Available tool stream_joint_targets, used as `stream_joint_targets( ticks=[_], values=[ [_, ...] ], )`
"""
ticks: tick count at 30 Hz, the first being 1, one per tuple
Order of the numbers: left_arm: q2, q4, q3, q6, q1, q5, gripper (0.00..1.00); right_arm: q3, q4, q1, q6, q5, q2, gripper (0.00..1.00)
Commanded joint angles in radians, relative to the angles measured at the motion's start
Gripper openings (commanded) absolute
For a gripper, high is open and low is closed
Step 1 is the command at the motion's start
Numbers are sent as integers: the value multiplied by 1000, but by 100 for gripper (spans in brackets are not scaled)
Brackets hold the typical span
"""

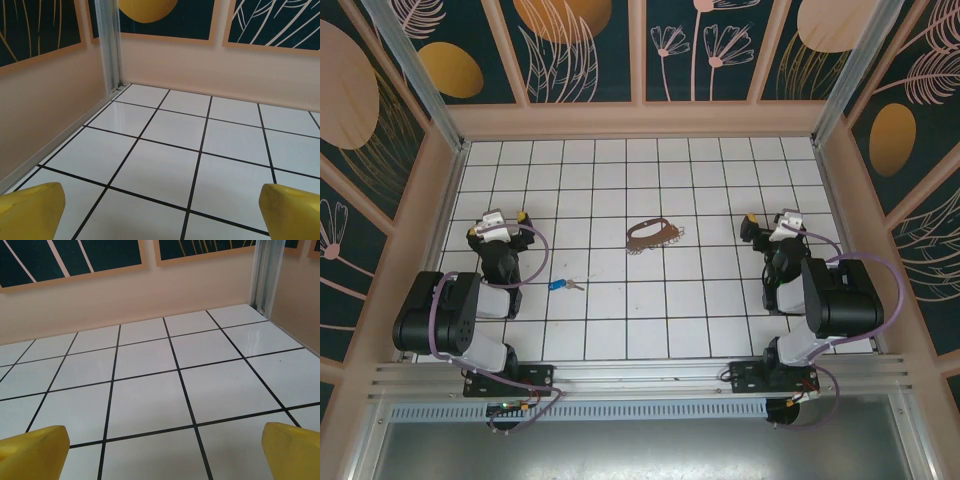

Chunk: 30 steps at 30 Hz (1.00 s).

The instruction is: Put the keys on the keyring

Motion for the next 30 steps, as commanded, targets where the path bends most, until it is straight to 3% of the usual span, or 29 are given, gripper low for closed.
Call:
stream_joint_targets(
  ticks=[1, 30],
  values=[
    [0, 35, -1, -16, 4, -8, 99, 16, 4, -6, -2, -5, -5, 99],
    [1, 35, -1, -15, 4, -8, 99, 17, 6, -8, 2, -27, -6, 99]
  ],
)
